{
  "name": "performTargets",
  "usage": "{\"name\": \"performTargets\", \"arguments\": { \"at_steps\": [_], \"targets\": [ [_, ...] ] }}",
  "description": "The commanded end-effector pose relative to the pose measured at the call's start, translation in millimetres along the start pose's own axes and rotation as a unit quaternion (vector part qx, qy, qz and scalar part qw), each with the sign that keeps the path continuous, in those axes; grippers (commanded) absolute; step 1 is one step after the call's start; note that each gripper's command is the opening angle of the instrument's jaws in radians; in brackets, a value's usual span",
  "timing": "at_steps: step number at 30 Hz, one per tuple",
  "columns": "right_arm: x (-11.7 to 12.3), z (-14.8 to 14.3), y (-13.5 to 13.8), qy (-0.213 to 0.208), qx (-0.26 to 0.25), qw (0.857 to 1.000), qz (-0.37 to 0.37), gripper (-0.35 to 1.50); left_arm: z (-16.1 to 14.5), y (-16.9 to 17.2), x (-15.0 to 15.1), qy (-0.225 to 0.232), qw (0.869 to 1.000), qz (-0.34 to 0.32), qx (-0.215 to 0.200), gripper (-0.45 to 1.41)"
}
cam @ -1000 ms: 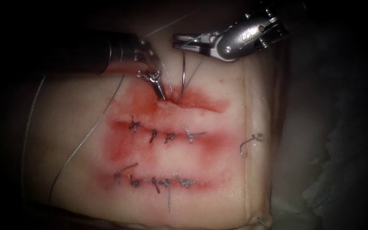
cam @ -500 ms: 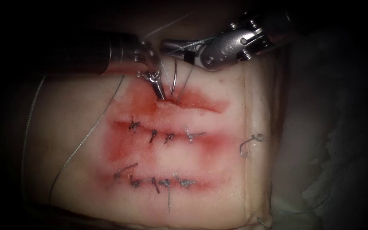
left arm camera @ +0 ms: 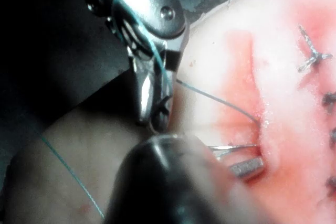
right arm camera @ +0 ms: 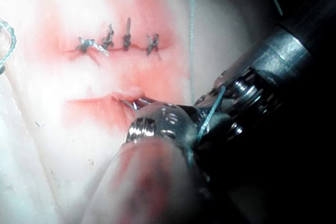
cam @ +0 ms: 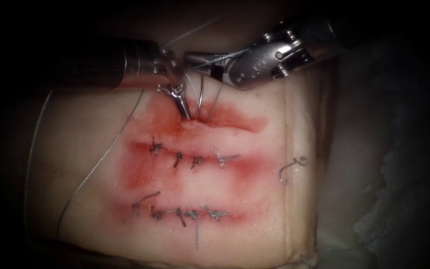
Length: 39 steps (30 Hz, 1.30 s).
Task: Wound Closure
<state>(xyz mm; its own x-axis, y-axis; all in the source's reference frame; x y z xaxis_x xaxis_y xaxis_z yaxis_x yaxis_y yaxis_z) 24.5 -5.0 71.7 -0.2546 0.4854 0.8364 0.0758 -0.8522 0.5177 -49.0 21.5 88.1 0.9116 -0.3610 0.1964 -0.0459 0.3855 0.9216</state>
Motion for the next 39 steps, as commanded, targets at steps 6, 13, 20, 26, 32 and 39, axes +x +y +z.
{"name": "performTargets", "arguments": {
  "at_steps": [6,13,20,26,32,39],
  "targets": [
    [-0.2,1.3,0.5,-0.005,-0.001,1.0,-0.002,-0.35,-0.2,0.6,-0.7,0.0,1.0,-0.001,-0.002,-0.45],
    [-0.5,1.5,0.8,-0.008,-0.002,1.0,0.018,-0.35,-0.1,0.6,-0.6,-0.001,1.0,-0.006,-0.002,-0.45],
    [0.1,1.5,0.5,-0.009,-0.003,1.0,-0.02,-0.35,0.1,0.7,-0.5,0.002,1.0,-0.007,-0.002,-0.45],
    [0.1,1.4,0.8,-0.009,-0.01,1.0,-0.024,-0.35,0.3,0.8,-0.4,0.003,1.0,-0.006,-0.003,-0.45],
    [0.1,1.4,1.0,-0.011,-0.018,0.999,-0.034,-0.35,0.3,0.8,-0.4,0.004,1.0,-0.005,-0.002,-0.45],
    [0.1,1.5,1.7,-0.014,-0.031,0.999,-0.04,-0.35,0.3,0.9,-0.3,0.005,1.0,-0.007,-0.002,-0.45]
  ]
}}
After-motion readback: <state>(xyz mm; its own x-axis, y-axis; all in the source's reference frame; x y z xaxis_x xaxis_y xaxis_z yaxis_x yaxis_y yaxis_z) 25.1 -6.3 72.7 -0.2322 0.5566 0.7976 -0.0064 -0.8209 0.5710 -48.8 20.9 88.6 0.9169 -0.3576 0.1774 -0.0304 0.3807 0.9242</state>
